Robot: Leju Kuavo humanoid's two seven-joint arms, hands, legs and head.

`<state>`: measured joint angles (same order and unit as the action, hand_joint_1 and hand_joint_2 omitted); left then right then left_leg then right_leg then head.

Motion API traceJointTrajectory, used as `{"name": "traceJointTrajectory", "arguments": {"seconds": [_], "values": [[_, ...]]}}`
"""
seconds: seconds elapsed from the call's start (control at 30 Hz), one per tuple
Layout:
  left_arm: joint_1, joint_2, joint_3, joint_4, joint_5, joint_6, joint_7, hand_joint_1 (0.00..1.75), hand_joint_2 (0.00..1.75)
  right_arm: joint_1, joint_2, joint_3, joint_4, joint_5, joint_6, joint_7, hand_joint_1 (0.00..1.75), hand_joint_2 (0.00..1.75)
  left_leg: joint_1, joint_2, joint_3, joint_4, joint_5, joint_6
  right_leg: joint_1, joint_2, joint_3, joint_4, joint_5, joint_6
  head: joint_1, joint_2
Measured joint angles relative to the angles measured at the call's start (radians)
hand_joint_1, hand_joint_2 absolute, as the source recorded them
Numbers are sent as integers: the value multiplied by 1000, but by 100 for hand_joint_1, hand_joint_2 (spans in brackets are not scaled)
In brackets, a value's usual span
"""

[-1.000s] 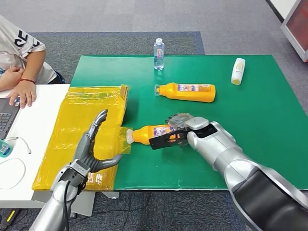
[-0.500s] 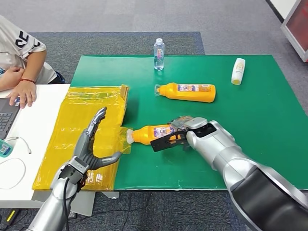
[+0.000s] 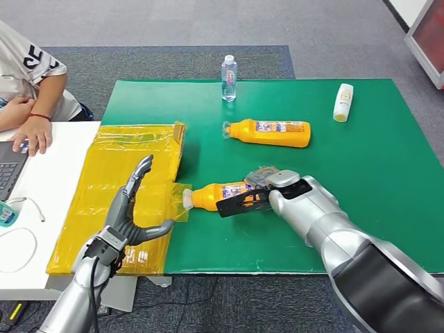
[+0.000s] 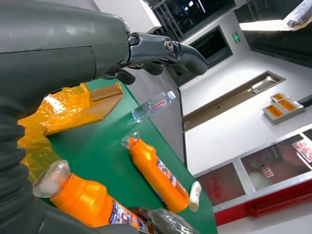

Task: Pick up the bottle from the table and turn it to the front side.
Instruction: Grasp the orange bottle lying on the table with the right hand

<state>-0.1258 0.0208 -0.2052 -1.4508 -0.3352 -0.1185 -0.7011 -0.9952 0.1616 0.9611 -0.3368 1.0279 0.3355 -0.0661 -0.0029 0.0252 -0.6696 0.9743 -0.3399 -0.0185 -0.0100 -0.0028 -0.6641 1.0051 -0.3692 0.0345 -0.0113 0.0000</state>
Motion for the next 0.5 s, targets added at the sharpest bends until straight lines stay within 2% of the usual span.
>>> {"name": "traceJointTrajectory", "arguments": {"seconds": [0.17,0.3,0.4,0.5], "values": [[7,1,0,0,5,6,0,0,175,27,-31,-45,-3,-77,-103,-51,175,175,0,0,0,0,0,0,0,0,0,0,0,0,0,0],[24,4,0,-1,11,14,0,0,175,74,-92,-121,-27,-179,-197,-123,175,175,0,-2,0,0,0,0,0,-2,0,0,0,0,0,0],[42,7,0,-7,17,19,0,0,175,128,-155,-203,-61,-300,-232,-222,175,175,0,-4,-1,0,0,1,0,-4,1,0,-1,1,0,0],[61,14,0,-15,28,27,0,0,175,204,-224,-303,-111,-444,-218,-348,175,175,0,-7,-1,0,-1,2,0,-6,2,-1,-2,2,0,0]]}}
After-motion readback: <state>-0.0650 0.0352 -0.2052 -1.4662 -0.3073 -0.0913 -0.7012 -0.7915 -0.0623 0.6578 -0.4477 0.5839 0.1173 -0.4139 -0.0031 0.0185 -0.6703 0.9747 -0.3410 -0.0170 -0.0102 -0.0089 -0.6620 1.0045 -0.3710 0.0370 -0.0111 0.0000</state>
